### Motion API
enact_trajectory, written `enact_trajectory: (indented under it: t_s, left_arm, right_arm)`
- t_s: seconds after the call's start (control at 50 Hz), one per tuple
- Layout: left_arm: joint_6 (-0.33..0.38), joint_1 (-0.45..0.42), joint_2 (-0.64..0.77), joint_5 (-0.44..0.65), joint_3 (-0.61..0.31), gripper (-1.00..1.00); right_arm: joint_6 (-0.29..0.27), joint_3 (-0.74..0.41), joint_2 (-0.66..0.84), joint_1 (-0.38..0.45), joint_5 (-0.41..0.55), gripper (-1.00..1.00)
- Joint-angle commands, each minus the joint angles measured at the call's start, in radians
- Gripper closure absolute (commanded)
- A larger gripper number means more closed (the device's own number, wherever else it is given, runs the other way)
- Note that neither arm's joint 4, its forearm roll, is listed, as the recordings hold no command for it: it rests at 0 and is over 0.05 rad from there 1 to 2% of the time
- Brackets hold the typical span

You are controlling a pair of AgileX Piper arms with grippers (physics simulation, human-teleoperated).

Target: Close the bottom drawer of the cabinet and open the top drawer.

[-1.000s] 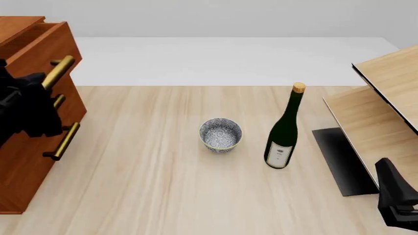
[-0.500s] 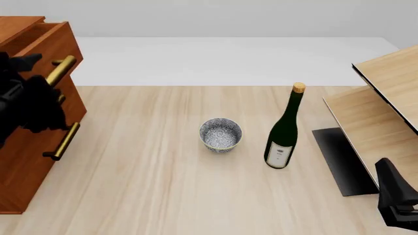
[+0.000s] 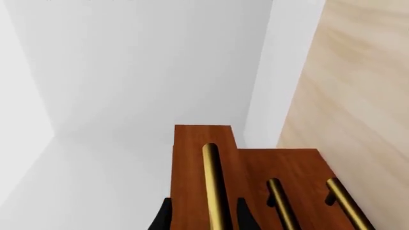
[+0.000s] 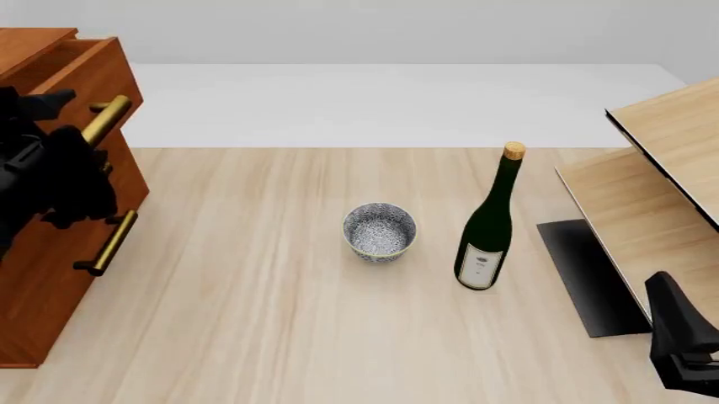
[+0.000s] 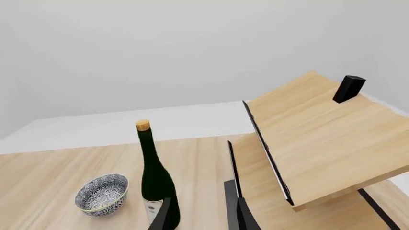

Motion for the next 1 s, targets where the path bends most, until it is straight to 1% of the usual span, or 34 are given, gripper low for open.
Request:
enact_trajectory:
  t_s: [0.02,0.28,0.52,0.68,1.0]
  left_arm:
    - [-0.016,-0.019,-0.023,0.025,0.004,-1.0]
    - [-0.041,-0.059,-0.018,0.038,0.01,-1.0]
    - [-0.058,-0.076,-0.027,0.049,0.017,-1.0]
    - [-0.079,-0.097,-0.059,0.085,0.016,-1.0]
    - [-0.103,-0.125,-0.089,0.138,-0.045,-1.0]
  right_arm:
    - [0.001,0.0,0.0,0.0,0.0,-1.0]
    - [0.006,0.001,0.0,-0.004,-0.003,-1.0]
    - [0.017,0.001,0.0,-0.008,-0.004,-1.0]
    - [0.019,0.001,0.0,-0.007,-0.004,-1.0]
    - [0.023,-0.001,0.0,-0.009,-0.003,-1.0]
